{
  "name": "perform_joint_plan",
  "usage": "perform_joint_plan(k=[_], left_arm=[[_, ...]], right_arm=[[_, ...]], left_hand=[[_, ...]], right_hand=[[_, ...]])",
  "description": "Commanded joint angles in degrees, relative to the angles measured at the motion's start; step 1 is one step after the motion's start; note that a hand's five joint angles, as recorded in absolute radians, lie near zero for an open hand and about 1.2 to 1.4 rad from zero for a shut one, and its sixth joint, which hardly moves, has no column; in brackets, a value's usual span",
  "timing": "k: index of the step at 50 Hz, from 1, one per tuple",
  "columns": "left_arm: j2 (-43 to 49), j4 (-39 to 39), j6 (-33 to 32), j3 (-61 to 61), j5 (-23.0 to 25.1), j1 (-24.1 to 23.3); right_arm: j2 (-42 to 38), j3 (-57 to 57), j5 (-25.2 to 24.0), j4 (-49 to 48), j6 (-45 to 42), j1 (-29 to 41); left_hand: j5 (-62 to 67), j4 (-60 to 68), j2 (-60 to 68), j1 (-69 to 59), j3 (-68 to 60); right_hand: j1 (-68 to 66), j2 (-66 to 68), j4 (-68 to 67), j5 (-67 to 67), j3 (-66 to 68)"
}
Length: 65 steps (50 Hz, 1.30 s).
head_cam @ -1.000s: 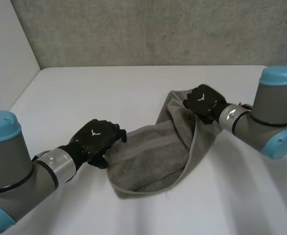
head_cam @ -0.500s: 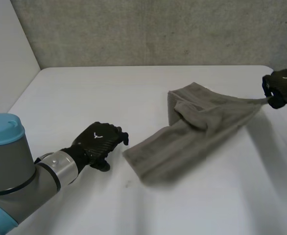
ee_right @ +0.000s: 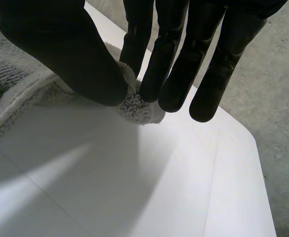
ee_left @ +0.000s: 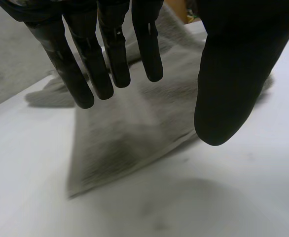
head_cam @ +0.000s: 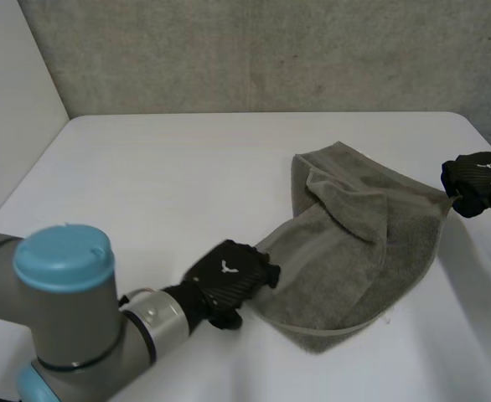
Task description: Fold the towel.
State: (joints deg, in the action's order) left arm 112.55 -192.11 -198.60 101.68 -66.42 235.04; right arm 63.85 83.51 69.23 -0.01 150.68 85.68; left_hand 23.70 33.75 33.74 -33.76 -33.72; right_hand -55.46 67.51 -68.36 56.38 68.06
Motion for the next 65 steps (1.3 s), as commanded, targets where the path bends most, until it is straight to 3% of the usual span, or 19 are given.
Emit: perform_joint_plan(k=[1, 24, 27, 28, 29, 30, 39, 42, 49, 55, 65], left_arm=[[2.7, -2.7, 1.5, -3.3, -5.7, -7.8], [12.5, -3.2, 1.5, -9.4, -6.8, -11.5], [12.8, -3.3, 1.5, -9.7, -6.9, -11.9], [12.8, -3.3, 1.5, -10.1, -7.0, -12.0], [12.8, -3.3, 1.5, -10.1, -7.0, -12.0], [12.7, -3.3, 1.5, -10.5, -7.1, -11.9], [10.8, -3.4, 0.6, -11.9, -10.1, -11.7], [8.5, -3.0, -1.0, -12.0, -10.7, -10.7], [-10.2, -1.6, -2.3, -14.0, -12.6, 3.4], [-21.1, 5.8, -1.8, -21.3, -12.6, 6.8], [-28.0, 13.3, -1.9, -26.8, -12.5, 10.4]], right_arm=[[0.1, 0.9, -0.1, -0.6, 0.0, 0.0], [0.7, 2.5, -2.5, -1.3, 0.0, 0.1], [0.7, 2.5, -2.5, -1.4, 0.0, 0.1], [0.7, 2.5, -2.5, -1.4, 0.0, 0.1], [0.7, 2.5, -2.5, -1.4, 0.0, 0.0], [0.7, 2.5, -2.5, -1.5, 0.0, 0.1], [3.5, 2.4, -2.6, -1.2, 0.6, 0.2], [5.9, 1.7, -2.1, -0.4, 0.7, 0.2], [18.3, -6.1, -3.2, 8.0, 0.3, 0.4], [22.5, -19.1, -6.8, 16.8, 0.3, 0.0], [22.5, -27.6, -7.2, 23.6, -0.3, 0.5]], left_hand=[[7.1, 7.1, 7.1, -7.1, -7.1], [16.9, 16.8, 16.8, -16.8, -16.9], [23.7, 23.7, 23.7, -23.7, -23.7], [36.1, 36.1, 36.1, -36.0, -36.1], [36.2, 36.2, 36.2, -36.2, -36.2], [46.2, 46.1, 46.2, -46.1, -46.2], [46.3, 46.2, 46.3, -46.2, -46.3], [46.3, 46.2, 46.3, -46.2, -46.3], [46.3, 46.2, 46.3, -46.2, -46.3], [46.3, 46.2, 46.3, -46.2, -46.3], [46.3, 46.2, 46.3, -46.2, -46.3]], right_hand=[[-24.5, 12.5, -11.6, 13.6, 11.9], [-24.5, 12.5, -11.6, 13.6, 11.9], [-24.5, 12.5, -11.6, 13.6, 11.9], [-24.5, 12.5, -11.6, 13.6, 11.9], [-24.5, 12.5, -11.6, 13.6, 11.9], [-24.5, 12.5, -11.6, 13.6, 11.9], [-24.5, 12.5, -11.6, 13.6, 11.9], [-24.5, 12.5, -11.6, 13.6, 11.9], [-24.5, 12.5, -11.6, 13.6, 11.9], [-24.5, 12.5, -11.6, 13.6, 11.9], [-24.5, 12.5, -11.6, 13.6, 11.9]])
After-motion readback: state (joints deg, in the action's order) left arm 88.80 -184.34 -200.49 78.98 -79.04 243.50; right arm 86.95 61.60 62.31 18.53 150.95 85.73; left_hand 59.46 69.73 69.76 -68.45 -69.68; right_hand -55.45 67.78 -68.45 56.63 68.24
